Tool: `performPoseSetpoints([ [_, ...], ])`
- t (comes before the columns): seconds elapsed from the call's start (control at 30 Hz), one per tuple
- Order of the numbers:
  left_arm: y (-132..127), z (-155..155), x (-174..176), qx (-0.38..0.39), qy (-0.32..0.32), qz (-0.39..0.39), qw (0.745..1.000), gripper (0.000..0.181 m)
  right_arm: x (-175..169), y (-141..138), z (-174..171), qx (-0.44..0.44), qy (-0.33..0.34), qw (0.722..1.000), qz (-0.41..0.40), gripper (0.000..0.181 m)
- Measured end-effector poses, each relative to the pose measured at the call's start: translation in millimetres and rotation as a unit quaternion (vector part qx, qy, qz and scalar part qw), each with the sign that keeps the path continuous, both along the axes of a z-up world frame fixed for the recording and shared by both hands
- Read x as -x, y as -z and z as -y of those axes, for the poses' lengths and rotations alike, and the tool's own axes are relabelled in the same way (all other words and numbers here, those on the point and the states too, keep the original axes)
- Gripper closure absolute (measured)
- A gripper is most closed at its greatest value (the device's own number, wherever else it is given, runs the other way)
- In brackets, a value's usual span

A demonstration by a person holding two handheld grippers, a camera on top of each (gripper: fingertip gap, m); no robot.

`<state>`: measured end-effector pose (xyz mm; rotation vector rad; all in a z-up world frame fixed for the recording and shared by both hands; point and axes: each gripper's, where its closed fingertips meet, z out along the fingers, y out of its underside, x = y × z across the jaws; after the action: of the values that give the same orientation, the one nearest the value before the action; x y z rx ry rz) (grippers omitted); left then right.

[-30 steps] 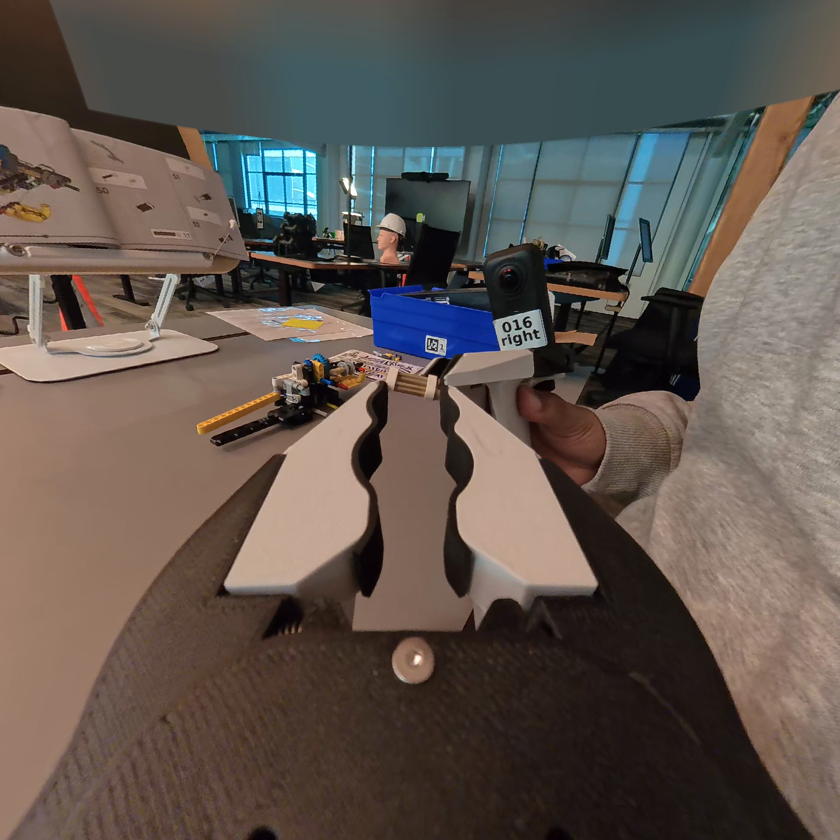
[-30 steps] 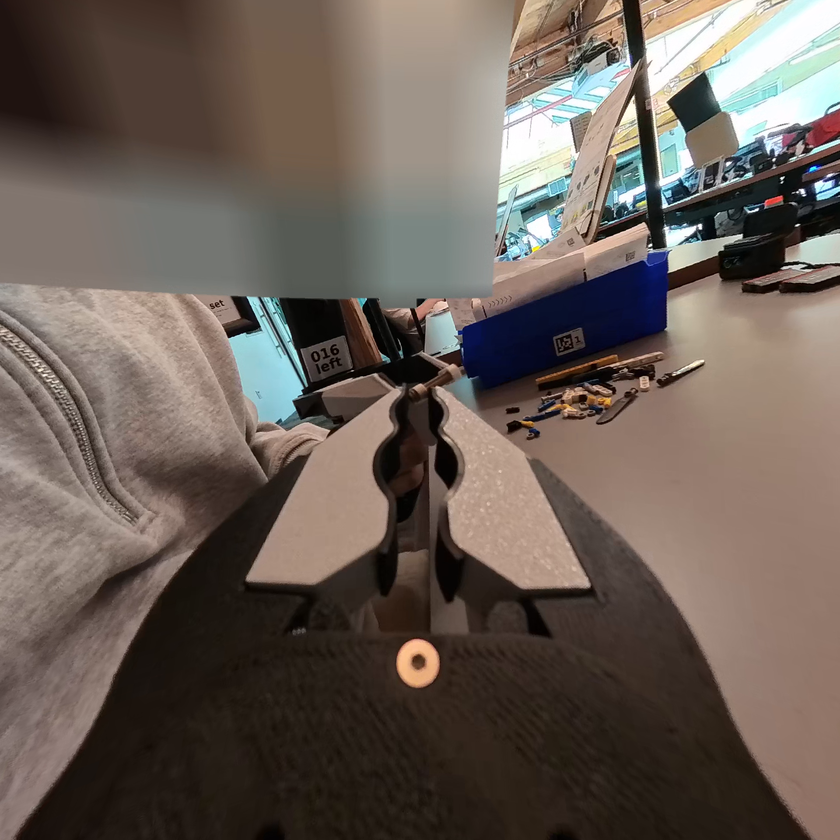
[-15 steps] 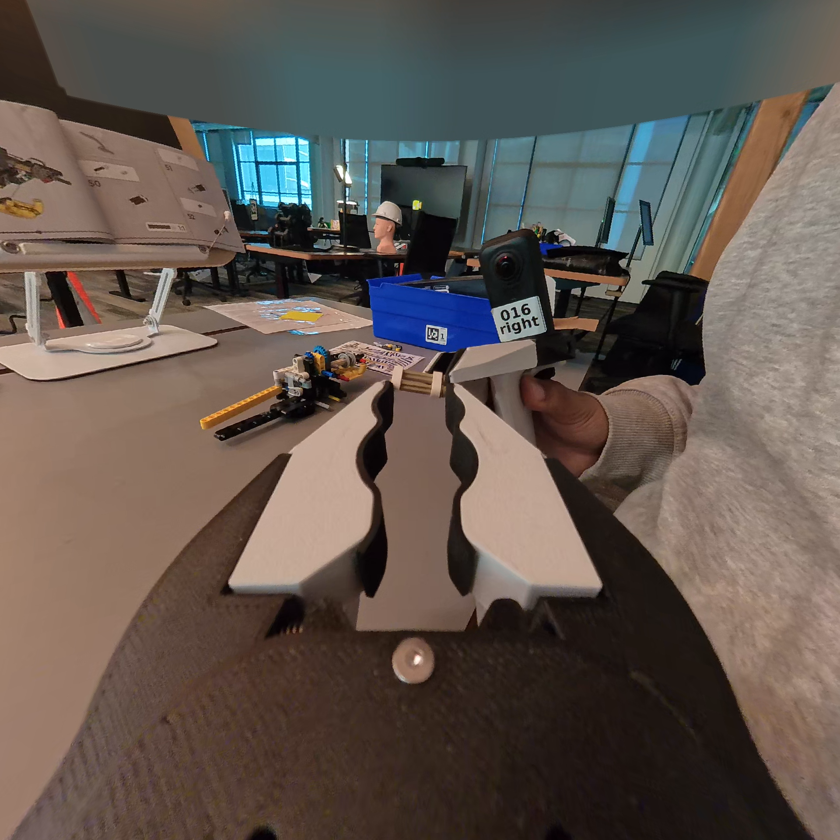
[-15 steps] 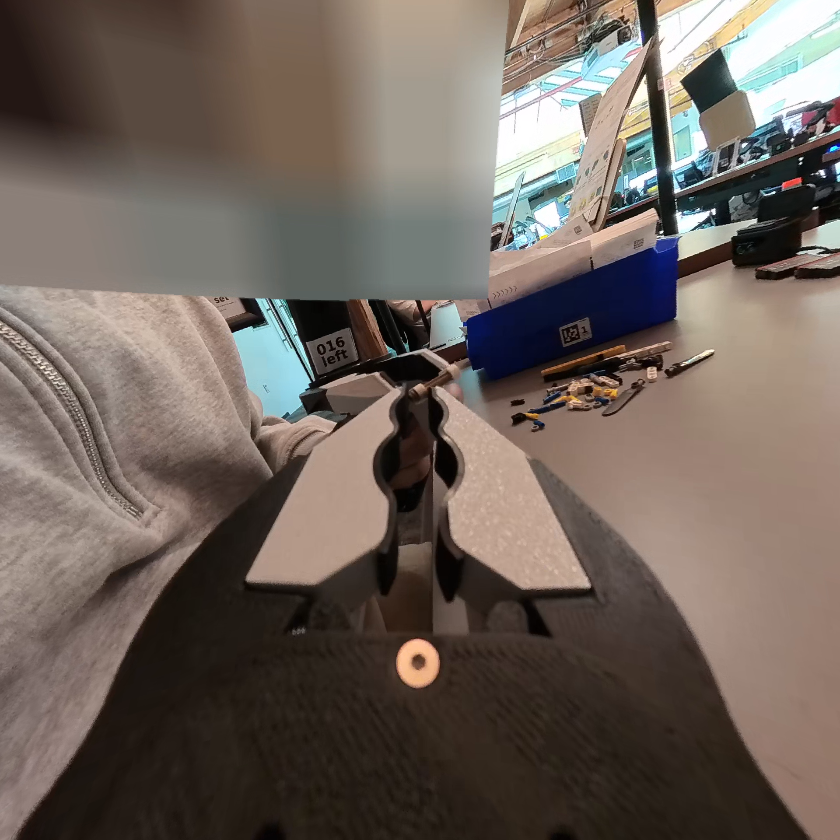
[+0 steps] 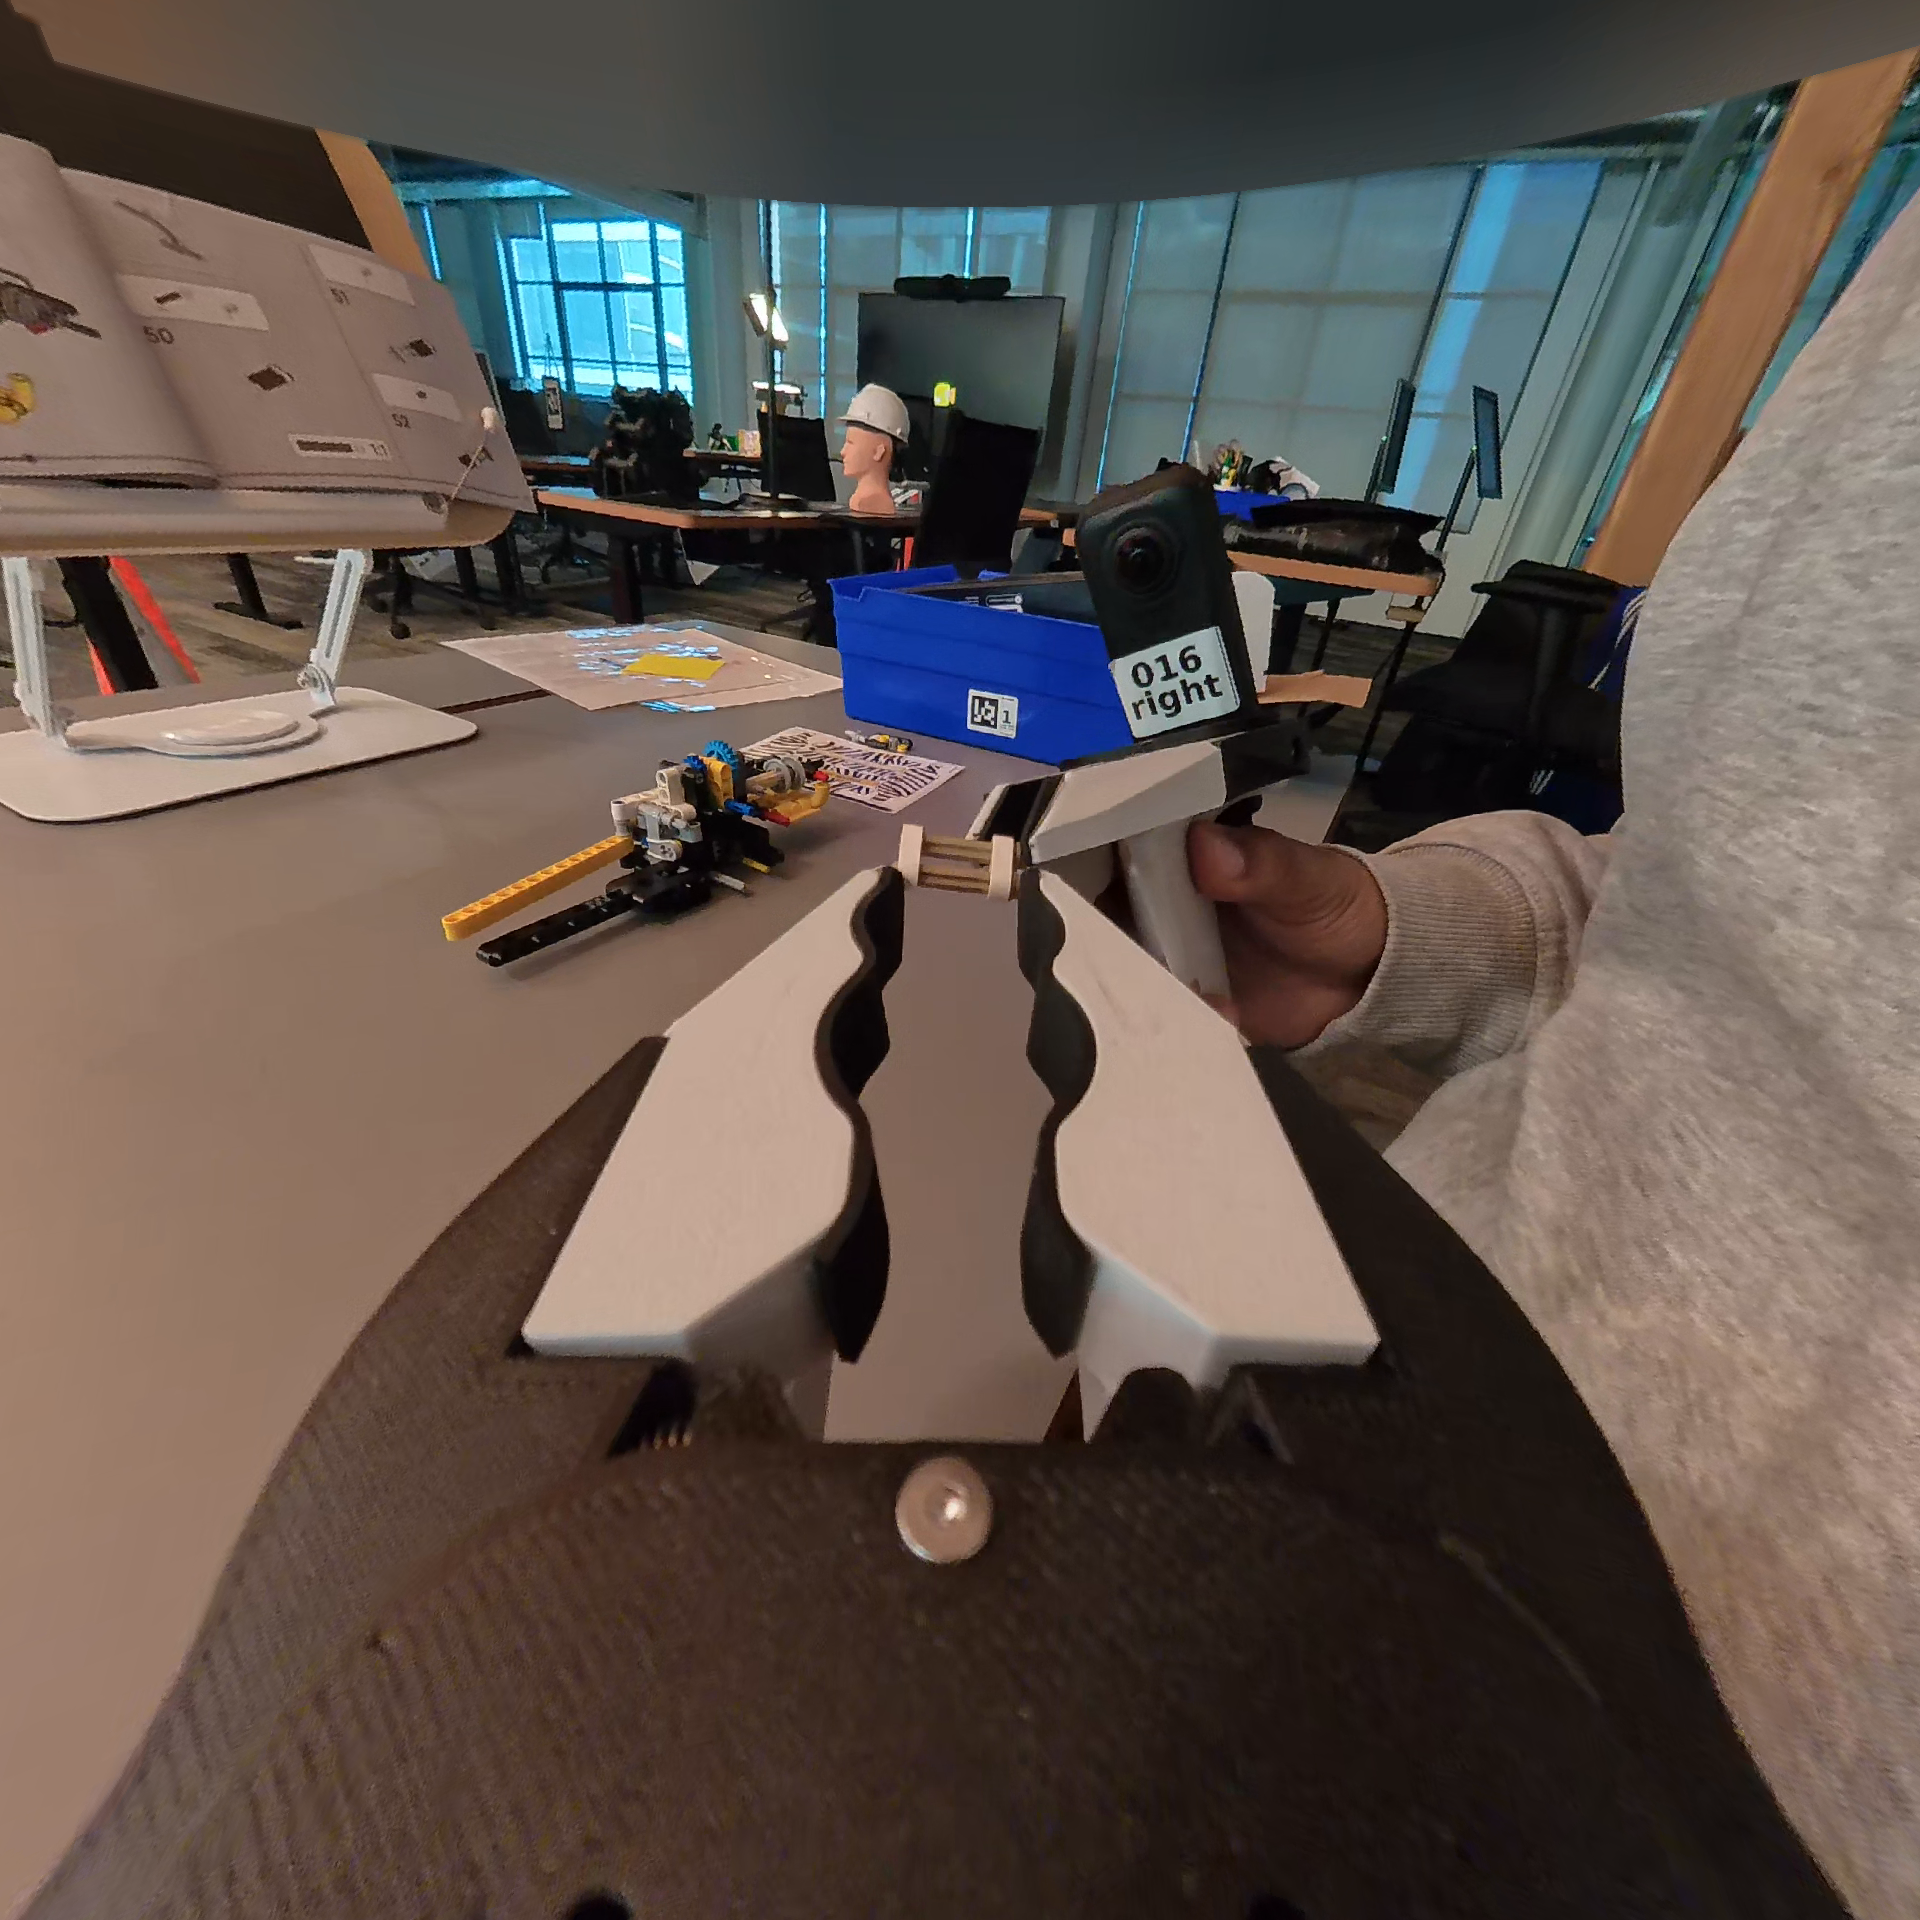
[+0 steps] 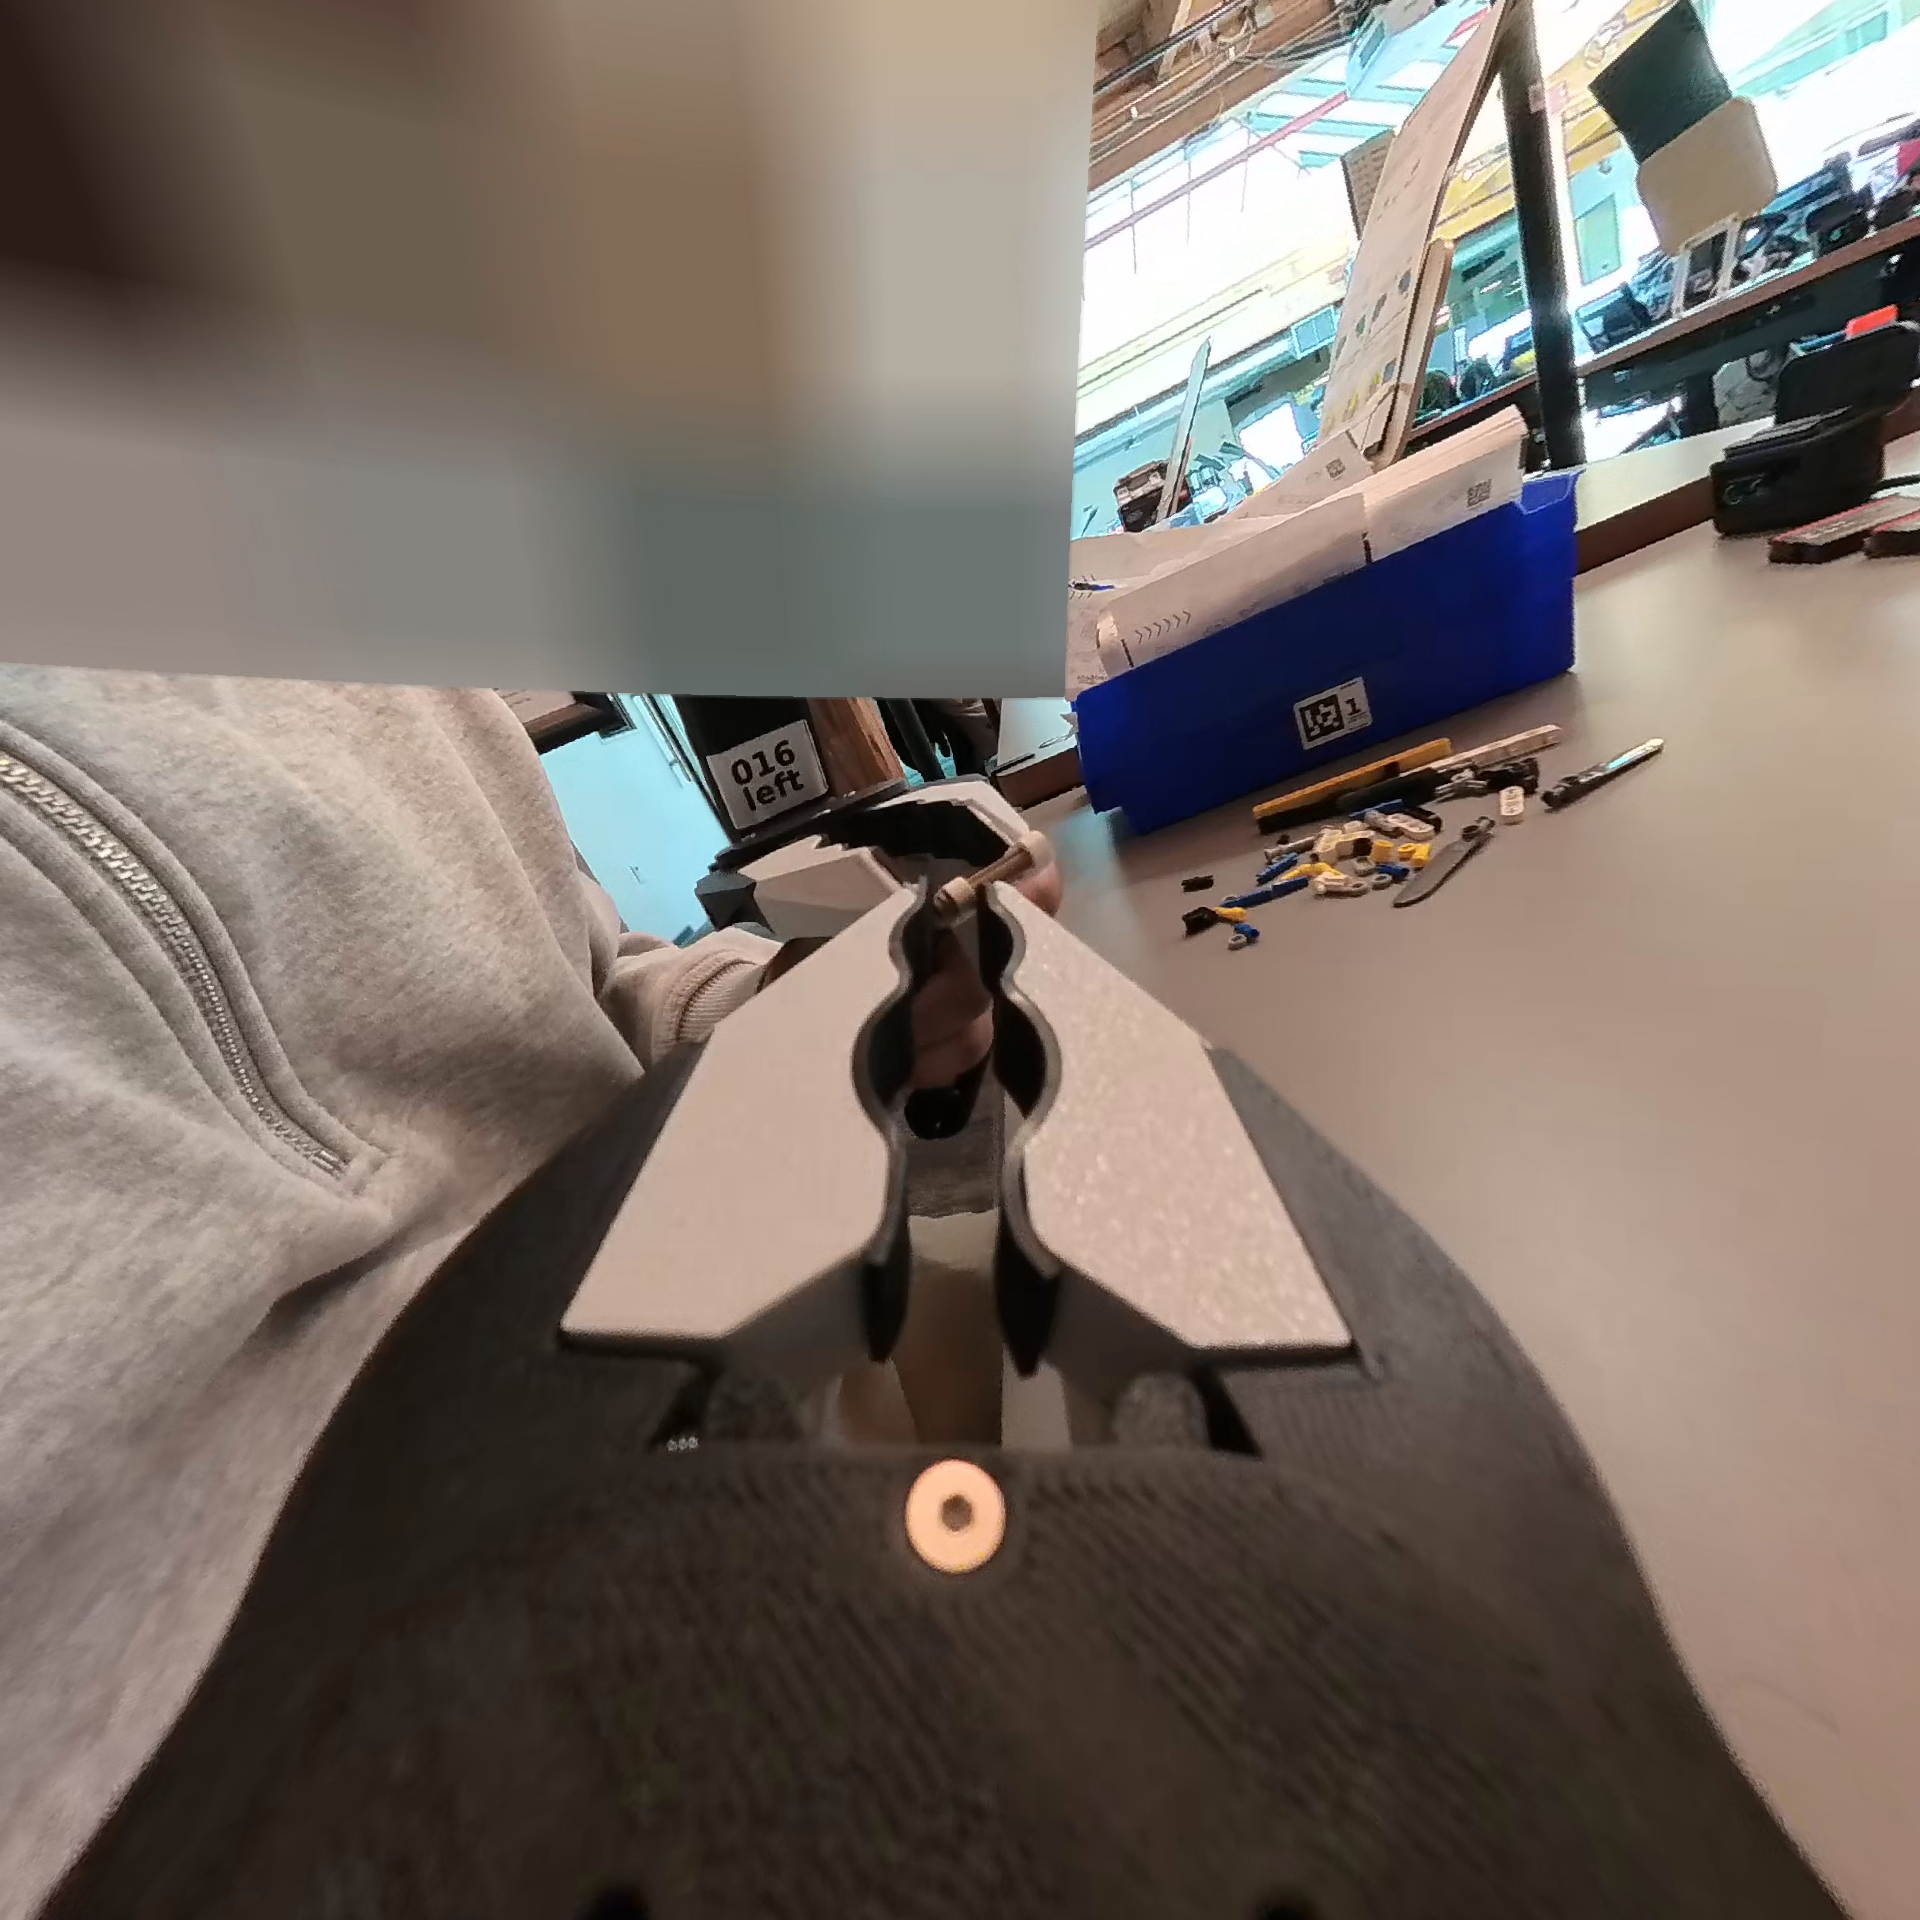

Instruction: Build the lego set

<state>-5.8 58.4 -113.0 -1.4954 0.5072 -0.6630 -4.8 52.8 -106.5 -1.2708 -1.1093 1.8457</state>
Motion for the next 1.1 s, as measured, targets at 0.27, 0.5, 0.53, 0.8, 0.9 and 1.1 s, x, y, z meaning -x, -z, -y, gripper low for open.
performPoseSetpoints([
  [0.27, 2, -2, 1, 0.006, -0.005, -0.004, 1.000, 0.163, -2, -1, -2, 0.011, -0.002, 1.000, -0.002, 0.175],
  [0.5, -2, 1, -5, 0.004, -0.004, -0.010, 1.000, 0.181, 6, 11, -1, -0.028, 0.017, 0.999, 0.041, 0.174],
  [0.53, -2, 2, -6, 0.002, -0.001, -0.009, 1.000, 0.181, 6, 11, -3, -0.022, 0.018, 0.999, 0.040, 0.174],
  [0.8, -2, -4, 8, 0.025, -0.003, 0.057, 0.998, 0.169, 6, 16, -6, -0.090, 0.044, 0.993, 0.060, 0.174],
  [0.9, 0, -8, 13, 0.071, 0.011, 0.116, 0.991, 0.164, 6, 26, -7, -0.250, 0.090, 0.960, 0.091, 0.174],
  [1.1, 19, -10, 0, 0.214, 0.085, 0.229, 0.946, 0.160, 5, 41, -12, -0.471, 0.157, 0.857, 0.137, 0.174],
])
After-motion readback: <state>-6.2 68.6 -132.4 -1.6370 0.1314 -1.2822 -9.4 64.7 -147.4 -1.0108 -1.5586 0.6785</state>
